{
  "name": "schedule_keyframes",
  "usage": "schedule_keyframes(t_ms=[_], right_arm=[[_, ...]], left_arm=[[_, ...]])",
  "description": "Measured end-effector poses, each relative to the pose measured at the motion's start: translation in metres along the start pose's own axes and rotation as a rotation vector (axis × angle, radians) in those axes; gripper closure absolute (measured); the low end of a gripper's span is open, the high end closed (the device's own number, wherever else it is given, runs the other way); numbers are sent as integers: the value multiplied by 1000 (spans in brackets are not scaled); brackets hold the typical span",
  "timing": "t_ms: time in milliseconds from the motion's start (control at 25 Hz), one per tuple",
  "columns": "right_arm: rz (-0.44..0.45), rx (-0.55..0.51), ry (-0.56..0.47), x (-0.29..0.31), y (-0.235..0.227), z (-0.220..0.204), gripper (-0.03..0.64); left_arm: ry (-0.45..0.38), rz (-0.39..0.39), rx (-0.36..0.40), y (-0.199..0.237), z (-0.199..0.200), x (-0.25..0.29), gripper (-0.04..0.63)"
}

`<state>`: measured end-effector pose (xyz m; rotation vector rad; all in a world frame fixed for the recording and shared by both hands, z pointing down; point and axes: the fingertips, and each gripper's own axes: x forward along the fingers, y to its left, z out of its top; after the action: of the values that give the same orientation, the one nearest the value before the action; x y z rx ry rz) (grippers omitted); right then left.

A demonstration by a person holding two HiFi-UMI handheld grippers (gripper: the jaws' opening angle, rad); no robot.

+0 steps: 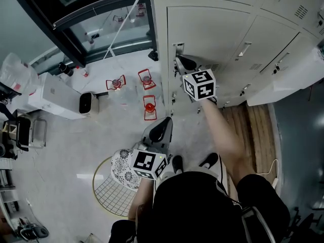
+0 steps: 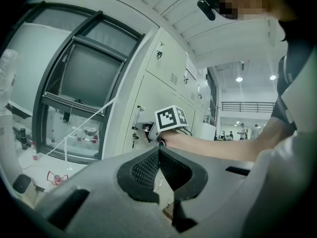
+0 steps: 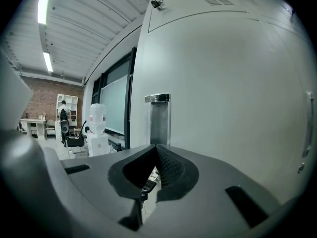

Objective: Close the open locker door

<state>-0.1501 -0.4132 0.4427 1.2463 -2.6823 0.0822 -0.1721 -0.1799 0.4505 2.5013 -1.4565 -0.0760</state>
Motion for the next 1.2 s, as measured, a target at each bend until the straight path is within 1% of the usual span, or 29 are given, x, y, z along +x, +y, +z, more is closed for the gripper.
schedule_keyframes(t_ms=[360,680,960,1200], right_arm=[[-5,-10,-1,5,-2,0,612],[-10,-15,2,-2,-2,1,612],[-20,-34,-11,-29,4,6,612],[-26,-46,-24,-69,10,10,612]], left_arm=[[7,12,-1,1,-3,-5,578],[2,8,5,-1,-1,-10,578],[-6,-18,17,-14,0,-18,578],[-11,-49,31,-34,3,-21,578]])
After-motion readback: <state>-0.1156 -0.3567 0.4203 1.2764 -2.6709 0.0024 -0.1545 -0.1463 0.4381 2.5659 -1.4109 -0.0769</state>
